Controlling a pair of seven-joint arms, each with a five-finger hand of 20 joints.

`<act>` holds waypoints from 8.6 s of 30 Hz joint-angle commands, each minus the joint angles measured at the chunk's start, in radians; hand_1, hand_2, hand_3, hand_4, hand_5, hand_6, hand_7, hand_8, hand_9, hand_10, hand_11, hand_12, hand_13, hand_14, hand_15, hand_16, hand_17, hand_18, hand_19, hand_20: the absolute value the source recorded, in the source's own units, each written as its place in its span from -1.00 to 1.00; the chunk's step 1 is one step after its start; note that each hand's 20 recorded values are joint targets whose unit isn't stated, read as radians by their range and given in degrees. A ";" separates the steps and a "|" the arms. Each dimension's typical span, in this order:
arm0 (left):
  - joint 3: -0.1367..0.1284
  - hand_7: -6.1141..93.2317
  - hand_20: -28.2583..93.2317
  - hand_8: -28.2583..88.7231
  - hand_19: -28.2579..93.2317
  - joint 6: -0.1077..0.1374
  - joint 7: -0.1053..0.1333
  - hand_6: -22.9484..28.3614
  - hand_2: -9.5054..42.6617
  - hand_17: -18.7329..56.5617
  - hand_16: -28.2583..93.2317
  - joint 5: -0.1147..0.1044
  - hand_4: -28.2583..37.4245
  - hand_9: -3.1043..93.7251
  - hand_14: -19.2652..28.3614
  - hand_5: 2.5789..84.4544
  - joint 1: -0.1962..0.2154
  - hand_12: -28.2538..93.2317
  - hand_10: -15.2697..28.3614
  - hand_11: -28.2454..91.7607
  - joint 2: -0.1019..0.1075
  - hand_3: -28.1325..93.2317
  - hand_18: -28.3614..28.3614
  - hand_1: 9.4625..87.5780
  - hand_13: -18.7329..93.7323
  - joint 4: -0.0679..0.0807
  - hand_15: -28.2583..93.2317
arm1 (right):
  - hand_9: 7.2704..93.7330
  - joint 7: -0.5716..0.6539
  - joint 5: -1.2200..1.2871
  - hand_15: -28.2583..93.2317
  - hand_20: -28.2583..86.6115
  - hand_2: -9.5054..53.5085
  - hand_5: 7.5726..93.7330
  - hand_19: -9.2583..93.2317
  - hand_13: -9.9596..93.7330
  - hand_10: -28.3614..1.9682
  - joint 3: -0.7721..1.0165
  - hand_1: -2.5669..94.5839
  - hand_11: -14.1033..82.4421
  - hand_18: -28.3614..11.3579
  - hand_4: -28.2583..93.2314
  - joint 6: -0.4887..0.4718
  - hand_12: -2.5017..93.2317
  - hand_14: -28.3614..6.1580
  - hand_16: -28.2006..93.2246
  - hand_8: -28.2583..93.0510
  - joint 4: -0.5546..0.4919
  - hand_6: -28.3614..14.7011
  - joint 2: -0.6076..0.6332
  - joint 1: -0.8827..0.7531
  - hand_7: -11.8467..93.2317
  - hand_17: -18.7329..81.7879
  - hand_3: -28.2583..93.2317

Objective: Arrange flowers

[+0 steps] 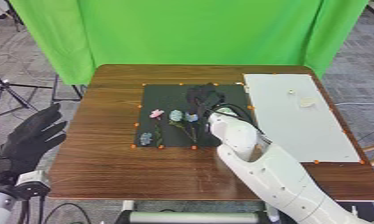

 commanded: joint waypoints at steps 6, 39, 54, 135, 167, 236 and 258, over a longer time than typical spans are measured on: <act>-0.004 -0.45 -0.38 -0.70 0.08 0.001 0.000 -0.07 -0.62 -0.80 -0.41 0.001 -1.00 -0.58 0.28 -0.55 0.018 -0.22 0.11 -0.32 -0.017 0.62 0.65 -0.70 -0.42 -0.006 -0.28 | 0.20 0.099 -0.018 0.45 0.25 -0.96 0.09 0.55 0.35 0.24 0.121 -0.31 0.08 -0.49 -0.99 0.002 -0.38 0.27 -0.17 -0.83 0.013 0.37 0.095 0.025 -0.07 -0.24 0.89; -0.011 -0.44 -0.38 -0.70 0.08 0.011 0.014 -0.08 -0.62 -0.79 -0.42 -0.002 -1.00 -0.57 0.29 -0.55 0.031 -0.23 0.12 -0.31 -0.019 0.62 0.65 -0.70 -0.41 -0.011 -0.27 | -0.41 0.342 0.117 0.21 0.10 -1.00 -0.57 0.52 0.11 -0.12 0.308 -0.30 -0.24 -0.48 -1.00 -0.235 -0.47 0.13 -0.27 -0.71 0.213 -0.09 0.311 -0.028 -0.34 -0.30 0.91; -0.013 -0.44 -0.38 -0.70 0.08 0.007 0.010 -0.08 -0.62 -0.79 -0.42 -0.004 -1.00 -0.56 0.29 -0.55 0.024 -0.23 0.12 -0.32 -0.008 0.62 0.65 -0.70 -0.41 -0.005 -0.27 | 0.41 0.170 0.065 0.55 0.26 -0.97 0.27 0.94 0.70 0.36 0.277 0.08 0.12 -0.55 -1.00 0.163 0.15 0.40 -0.10 -0.53 0.061 0.36 0.327 -0.112 0.36 0.13 0.84; -0.008 -0.45 -0.38 -0.70 0.08 0.005 0.004 -0.08 -0.62 -0.79 -0.42 -0.001 -1.00 -0.56 0.29 -0.55 0.021 -0.23 0.12 -0.32 -0.018 0.62 0.65 -0.72 -0.41 -0.007 -0.27 | 0.04 -0.118 -0.045 0.61 0.39 -0.88 0.01 0.64 0.17 0.01 0.131 -0.55 0.13 -0.64 -0.89 0.110 -0.33 -0.02 -0.13 -0.84 -0.019 0.28 0.244 -0.068 -0.01 -0.25 0.95; -0.003 -0.44 -0.38 -0.70 0.08 0.000 0.007 -0.08 -0.61 -0.79 -0.42 -0.001 -1.00 -0.56 0.29 -0.55 0.015 -0.23 0.12 -0.32 -0.012 0.62 0.65 -0.72 -0.41 -0.003 -0.26 | -0.73 0.082 0.121 -0.55 -0.06 -0.56 -0.76 0.15 -0.38 -0.15 0.328 -0.52 -0.65 -0.40 -0.84 -0.140 -0.39 -0.04 -0.06 -0.64 0.281 -0.15 0.247 0.030 -0.46 -0.46 0.98; -0.003 -0.44 -0.38 -0.70 0.08 -0.001 0.000 -0.08 -0.61 -0.79 -0.42 -0.003 -1.00 -0.56 0.30 -0.55 0.008 -0.23 0.12 -0.32 -0.021 0.62 0.65 -0.71 -0.40 0.000 -0.26 | 0.06 -0.121 0.098 0.46 0.28 -1.00 -0.06 0.59 0.33 0.23 0.440 -0.23 0.18 -0.42 -1.00 -0.052 -0.35 0.37 -0.13 -0.80 -0.239 0.32 0.203 -0.411 0.23 -0.20 0.91; 0.027 -0.44 -0.38 -0.70 0.08 0.032 0.031 -0.08 -0.61 -0.79 -0.42 0.003 -1.00 -0.56 0.30 -0.54 -0.019 -0.23 0.12 -0.32 -0.034 0.62 0.65 -0.71 -0.40 0.004 -0.26 | -0.46 -0.307 1.045 -0.07 0.15 -0.87 -0.52 0.23 -0.21 -0.06 0.816 -0.56 -0.37 -0.54 -0.98 -0.233 -0.38 0.07 -0.14 -0.74 -0.352 0.07 0.103 -0.522 -0.23 -0.46 0.86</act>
